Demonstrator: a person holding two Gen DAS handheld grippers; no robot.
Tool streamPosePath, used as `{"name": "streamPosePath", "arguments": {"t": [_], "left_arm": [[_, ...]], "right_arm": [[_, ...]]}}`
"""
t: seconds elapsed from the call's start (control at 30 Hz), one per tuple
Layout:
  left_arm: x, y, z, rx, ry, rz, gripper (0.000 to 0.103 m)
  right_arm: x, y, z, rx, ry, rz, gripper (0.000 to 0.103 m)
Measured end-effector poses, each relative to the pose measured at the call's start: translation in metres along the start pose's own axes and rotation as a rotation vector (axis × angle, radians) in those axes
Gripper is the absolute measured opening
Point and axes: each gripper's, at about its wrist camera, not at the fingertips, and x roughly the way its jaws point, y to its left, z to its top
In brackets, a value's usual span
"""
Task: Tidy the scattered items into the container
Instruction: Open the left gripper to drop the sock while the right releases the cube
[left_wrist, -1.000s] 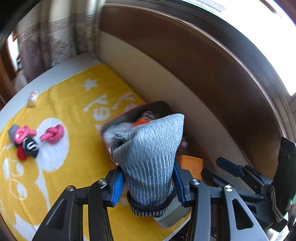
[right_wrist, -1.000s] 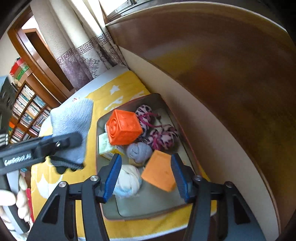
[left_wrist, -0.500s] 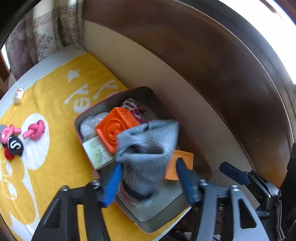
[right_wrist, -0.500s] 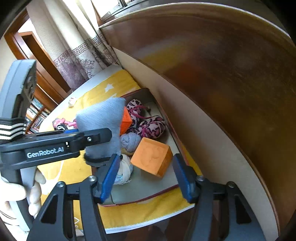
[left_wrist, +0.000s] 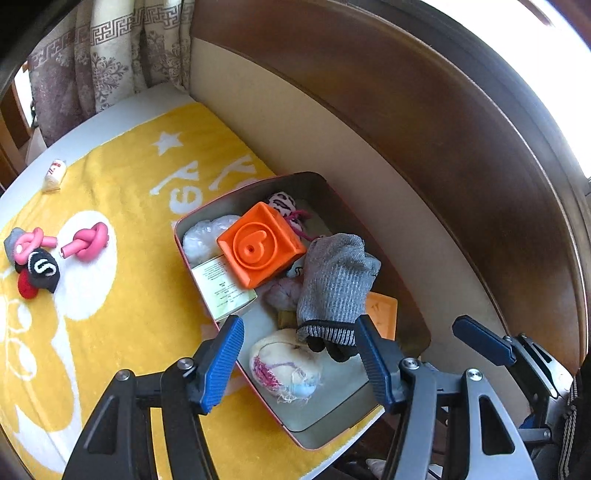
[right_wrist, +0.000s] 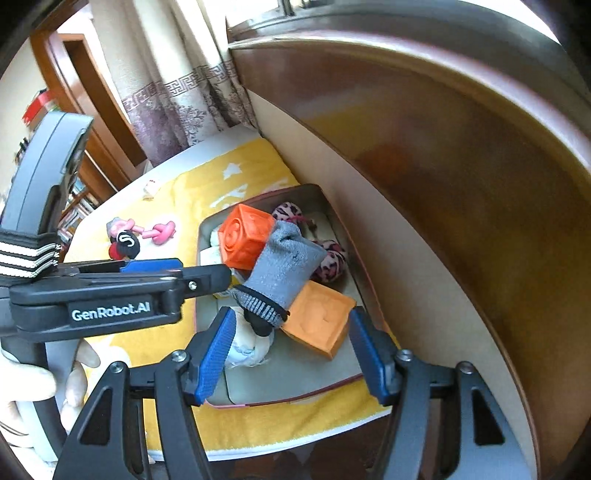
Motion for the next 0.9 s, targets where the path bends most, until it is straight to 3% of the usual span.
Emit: {"name": "streamPosePath", "arguments": {"t": [0.6,0.9], "left_arm": [[-0.031,0.015,-0.015,-0.041,-0.062,0.030,0.064],[-0.049,0.041,-0.029,-0.101,-0.093,0.066,0.064]], "right_arm": [[-0.021,0.023,0.005,-0.064,-0.056,-0.036,0.067],[-0.023,0.051,0.005,-0.132,-0.052,0.007,0.067]]}}
